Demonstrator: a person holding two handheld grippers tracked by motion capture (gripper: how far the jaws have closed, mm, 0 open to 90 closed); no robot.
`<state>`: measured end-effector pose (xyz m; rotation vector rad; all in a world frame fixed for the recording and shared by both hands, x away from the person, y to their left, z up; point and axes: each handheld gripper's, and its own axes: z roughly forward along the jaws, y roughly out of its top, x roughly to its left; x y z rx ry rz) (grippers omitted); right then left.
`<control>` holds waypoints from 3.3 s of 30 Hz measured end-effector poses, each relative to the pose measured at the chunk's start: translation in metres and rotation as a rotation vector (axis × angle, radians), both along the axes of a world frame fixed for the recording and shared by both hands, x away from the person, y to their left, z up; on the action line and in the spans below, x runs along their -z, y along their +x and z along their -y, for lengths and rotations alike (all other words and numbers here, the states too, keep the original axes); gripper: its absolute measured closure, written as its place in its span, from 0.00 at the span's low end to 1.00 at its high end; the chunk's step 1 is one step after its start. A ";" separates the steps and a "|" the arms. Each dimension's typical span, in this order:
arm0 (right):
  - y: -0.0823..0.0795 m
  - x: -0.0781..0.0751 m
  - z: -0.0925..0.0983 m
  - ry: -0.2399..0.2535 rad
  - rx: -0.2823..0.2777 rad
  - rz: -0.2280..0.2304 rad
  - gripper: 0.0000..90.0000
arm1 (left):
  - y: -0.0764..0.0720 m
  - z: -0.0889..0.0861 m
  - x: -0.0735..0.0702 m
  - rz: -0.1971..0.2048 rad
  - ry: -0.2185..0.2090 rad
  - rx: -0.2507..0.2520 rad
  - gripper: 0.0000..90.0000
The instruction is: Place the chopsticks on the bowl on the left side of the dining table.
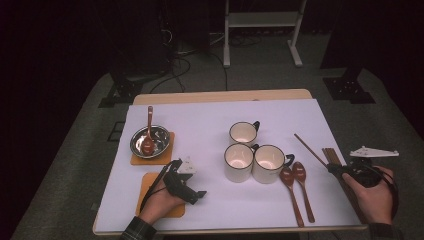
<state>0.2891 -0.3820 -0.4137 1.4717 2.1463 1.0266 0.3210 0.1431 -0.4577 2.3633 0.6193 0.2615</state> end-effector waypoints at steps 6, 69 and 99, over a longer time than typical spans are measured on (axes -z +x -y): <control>0.002 -0.006 0.001 0.010 -0.016 0.020 0.95 | 0.000 0.000 0.000 -0.001 -0.001 -0.001 0.02; 0.030 -0.051 -0.040 0.100 -0.274 0.125 0.95 | 0.000 0.000 0.000 -0.001 0.002 0.001 0.02; 0.046 -0.061 -0.066 0.112 -0.412 0.120 0.95 | 0.000 -0.001 -0.014 -0.002 -0.028 0.010 0.02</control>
